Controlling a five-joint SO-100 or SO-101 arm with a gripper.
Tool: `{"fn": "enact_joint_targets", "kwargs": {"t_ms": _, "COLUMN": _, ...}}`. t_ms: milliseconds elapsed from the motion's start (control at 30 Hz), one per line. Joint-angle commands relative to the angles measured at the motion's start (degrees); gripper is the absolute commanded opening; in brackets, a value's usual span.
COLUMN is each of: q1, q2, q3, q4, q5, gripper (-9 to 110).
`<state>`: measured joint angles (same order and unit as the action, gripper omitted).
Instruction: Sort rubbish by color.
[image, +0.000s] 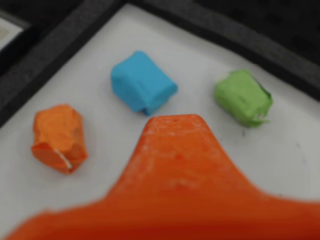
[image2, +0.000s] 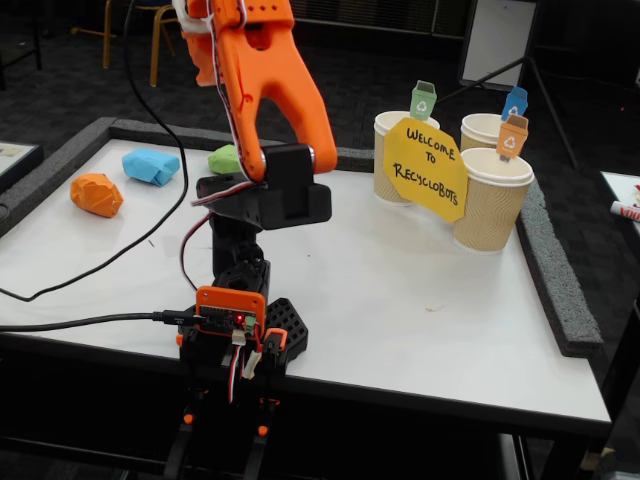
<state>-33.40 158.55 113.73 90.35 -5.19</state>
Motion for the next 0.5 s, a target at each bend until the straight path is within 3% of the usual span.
{"fn": "enact_joint_targets", "kwargs": {"t_ms": 0, "q1": -1.0, "q2": 0.8, "q3": -5.6, "q4": -2.0, "q5": 0.2, "gripper": 9}}
{"fn": "enact_joint_targets", "kwargs": {"t_ms": 467, "q1": -1.2, "q2": 0.5, "q3": -4.5, "q4": -2.5, "q5": 0.2, "gripper": 9}}
